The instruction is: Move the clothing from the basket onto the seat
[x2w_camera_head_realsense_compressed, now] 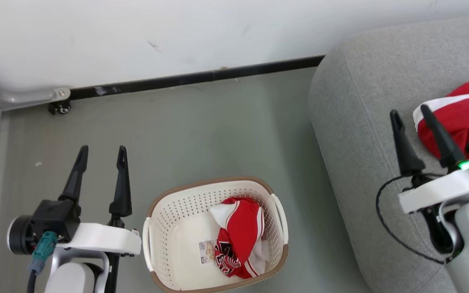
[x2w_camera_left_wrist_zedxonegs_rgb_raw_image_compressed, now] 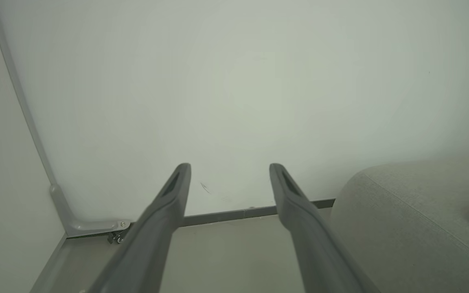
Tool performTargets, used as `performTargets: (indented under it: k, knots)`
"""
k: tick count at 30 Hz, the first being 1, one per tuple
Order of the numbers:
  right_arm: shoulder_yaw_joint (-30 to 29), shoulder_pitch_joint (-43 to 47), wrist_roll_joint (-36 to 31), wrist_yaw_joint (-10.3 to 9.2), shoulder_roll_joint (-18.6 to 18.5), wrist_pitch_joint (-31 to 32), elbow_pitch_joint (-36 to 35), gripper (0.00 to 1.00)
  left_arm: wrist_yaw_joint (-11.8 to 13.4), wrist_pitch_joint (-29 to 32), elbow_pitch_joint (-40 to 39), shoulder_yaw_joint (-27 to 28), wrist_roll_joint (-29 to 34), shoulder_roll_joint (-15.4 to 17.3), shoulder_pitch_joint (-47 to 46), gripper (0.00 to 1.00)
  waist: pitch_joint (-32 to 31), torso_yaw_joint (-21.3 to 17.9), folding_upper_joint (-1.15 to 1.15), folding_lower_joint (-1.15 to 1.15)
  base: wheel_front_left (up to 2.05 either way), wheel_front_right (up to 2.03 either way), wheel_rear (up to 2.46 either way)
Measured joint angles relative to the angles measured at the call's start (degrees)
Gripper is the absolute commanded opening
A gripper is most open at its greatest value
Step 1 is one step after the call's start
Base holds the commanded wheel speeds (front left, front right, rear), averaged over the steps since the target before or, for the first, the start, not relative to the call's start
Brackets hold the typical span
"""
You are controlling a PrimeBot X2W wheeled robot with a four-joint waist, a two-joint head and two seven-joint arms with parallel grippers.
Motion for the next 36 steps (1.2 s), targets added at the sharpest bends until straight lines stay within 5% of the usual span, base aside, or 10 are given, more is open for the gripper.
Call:
performTargets:
  k: [24,36]
  knots:
    - [-5.8,14.9,-14.9,0.00,12.5,-0.6,-1.4,1.00,0.0,0.0,4.7,-1.6,0.5,-2.7,8.5,1.00,-9.9,4.4,0.00,0.00,0.00,0.00,0.00]
    - [-7.0,20.5,-19.4,0.00,15.7,-0.6,-3.6,1.00,0.0,0.0,5.2,-1.6,1.0,-2.7,9.8,1.00,-12.9,5.2,0.00,0.00,0.00,0.00,0.00]
